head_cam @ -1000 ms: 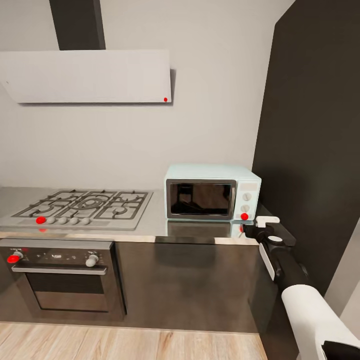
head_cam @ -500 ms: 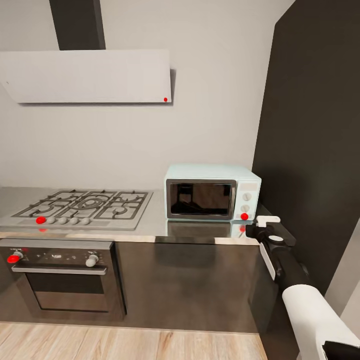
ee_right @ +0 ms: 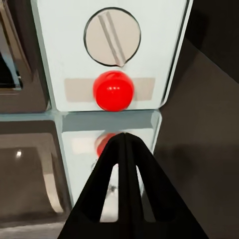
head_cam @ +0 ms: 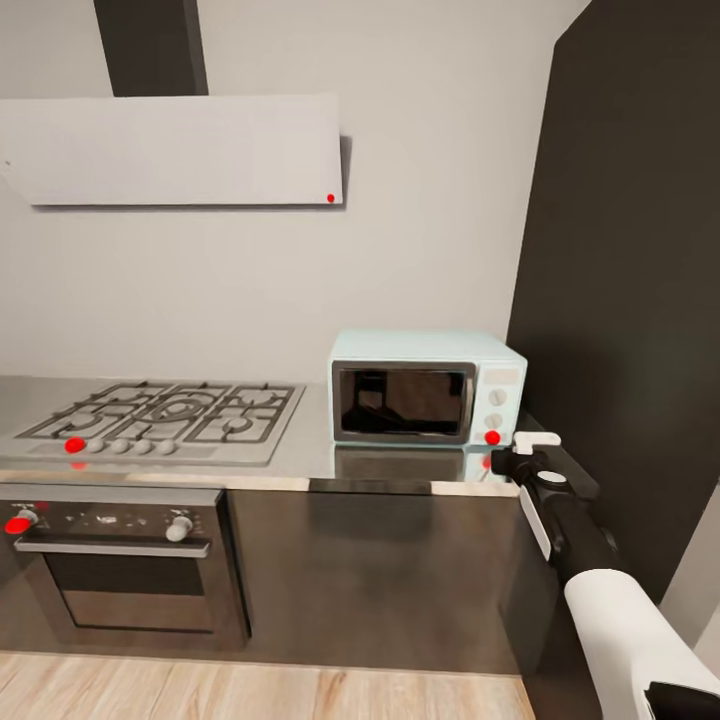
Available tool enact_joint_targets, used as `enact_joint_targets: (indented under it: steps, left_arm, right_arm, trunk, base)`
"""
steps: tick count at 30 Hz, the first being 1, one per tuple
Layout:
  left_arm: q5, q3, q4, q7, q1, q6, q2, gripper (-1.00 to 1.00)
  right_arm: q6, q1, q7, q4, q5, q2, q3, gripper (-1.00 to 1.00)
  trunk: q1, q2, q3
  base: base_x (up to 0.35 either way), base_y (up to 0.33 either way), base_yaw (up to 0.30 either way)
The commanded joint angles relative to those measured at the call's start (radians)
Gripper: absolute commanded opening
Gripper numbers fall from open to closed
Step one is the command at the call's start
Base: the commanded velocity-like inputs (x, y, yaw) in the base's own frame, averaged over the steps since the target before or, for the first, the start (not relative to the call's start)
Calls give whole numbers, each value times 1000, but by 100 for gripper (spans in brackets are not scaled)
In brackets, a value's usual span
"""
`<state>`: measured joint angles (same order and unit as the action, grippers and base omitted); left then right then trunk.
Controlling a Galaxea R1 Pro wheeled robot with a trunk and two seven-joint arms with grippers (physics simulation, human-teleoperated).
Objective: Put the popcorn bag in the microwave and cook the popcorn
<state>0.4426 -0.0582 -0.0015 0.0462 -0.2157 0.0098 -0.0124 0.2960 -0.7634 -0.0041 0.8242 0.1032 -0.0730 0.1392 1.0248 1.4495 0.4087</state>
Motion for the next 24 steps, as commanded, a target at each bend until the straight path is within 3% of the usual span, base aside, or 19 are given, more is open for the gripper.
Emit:
enact_joint_targets:
  steps: [1, 24]
  left_arm:
    - [10, -6, 0, 2, -1, 1, 0, 100]
    - [10, -6, 0, 2, -1, 1, 0, 100]
  right_arm:
    - [6, 0, 1, 1, 10, 0, 0, -100]
    - [-1, 0, 0, -28, 1, -6, 1, -100]
  trunk:
    - [0, 1, 1]
    - [0, 1, 1]
  base:
    - [146, 0, 0]
    - [137, 0, 0]
